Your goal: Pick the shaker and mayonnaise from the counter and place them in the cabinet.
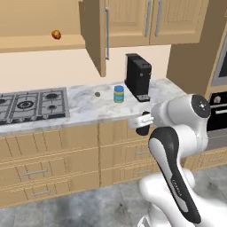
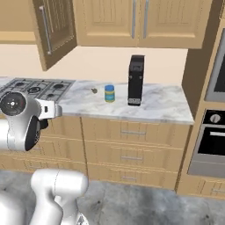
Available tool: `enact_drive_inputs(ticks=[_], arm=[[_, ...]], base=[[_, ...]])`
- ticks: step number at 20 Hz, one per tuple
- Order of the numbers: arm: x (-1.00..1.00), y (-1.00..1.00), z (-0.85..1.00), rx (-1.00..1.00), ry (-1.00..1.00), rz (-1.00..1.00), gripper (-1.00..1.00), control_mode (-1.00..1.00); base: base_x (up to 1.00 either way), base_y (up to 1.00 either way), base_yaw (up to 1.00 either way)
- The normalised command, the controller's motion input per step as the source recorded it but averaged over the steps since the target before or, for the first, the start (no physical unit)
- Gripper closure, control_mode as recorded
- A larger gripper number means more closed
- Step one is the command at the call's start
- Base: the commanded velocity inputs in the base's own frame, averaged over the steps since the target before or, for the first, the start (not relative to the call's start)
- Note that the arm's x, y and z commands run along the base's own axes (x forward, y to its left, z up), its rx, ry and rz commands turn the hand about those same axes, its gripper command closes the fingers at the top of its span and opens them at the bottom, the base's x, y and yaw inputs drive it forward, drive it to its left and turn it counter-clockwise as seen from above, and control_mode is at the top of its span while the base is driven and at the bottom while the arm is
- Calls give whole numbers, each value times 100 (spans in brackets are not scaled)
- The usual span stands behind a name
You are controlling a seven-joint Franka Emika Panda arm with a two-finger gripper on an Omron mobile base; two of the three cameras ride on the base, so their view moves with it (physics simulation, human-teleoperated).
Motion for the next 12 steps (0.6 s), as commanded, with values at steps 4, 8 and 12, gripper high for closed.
enact_drive_inputs(ticks=[4,8,12], arm=[[0,0,0,0,0,0,100,100],[0,0,0,0,0,0,100,100],[0,0,0,0,0,0,100,100]], base=[[-29,94,0],[-22,100,0],[-1,87,-1]])
